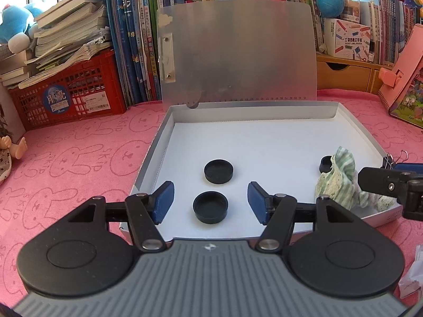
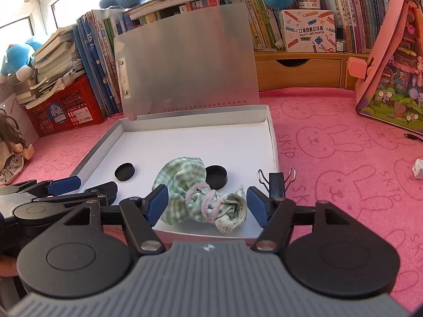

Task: Organize objects
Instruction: 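Lower the lid and plaid bundle into the box and open both grippers, then withdraw both grippers from the box back toward the remaining pile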

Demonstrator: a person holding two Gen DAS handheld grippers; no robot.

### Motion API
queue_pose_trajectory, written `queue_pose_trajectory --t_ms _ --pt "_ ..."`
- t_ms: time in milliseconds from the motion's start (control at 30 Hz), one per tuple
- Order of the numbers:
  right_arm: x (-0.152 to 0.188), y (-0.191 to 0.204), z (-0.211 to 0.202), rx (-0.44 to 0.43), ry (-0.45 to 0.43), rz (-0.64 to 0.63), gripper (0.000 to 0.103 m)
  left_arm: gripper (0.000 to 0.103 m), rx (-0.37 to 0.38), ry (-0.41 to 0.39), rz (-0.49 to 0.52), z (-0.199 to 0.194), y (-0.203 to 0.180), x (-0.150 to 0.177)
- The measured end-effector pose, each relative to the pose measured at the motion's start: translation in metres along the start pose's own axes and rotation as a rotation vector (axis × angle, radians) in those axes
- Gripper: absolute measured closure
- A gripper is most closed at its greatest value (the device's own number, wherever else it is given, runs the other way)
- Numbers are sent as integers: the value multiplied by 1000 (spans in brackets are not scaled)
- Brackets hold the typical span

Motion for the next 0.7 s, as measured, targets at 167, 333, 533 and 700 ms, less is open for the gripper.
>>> queue_pose_trajectory --t_ms 167,333,533,700 --pt "-1 1 -22 2 -40 -27 23 33 13 -42 12 -27 -4 0" --pt "4 -3 -45 -13 -76 -41 19 31 30 -76 8 -54 -1 6" --pt "17 -12 -70 -34 -106 -40 17 29 78 -115 -28 -88 6 26" --pt "36 -14 -84 -25 -123 -70 15 23 91 -152 -26 -110 10 48"
Point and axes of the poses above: each gripper's, at about its wrist camera, not at the fingertips, and z roughly the way its jaws point, y to its left, x to its underside, the point moved 6 cm from there along z, roughly the way its jaws point, and after that the axes turned 12 degrees about y, right-handed, at the moved point
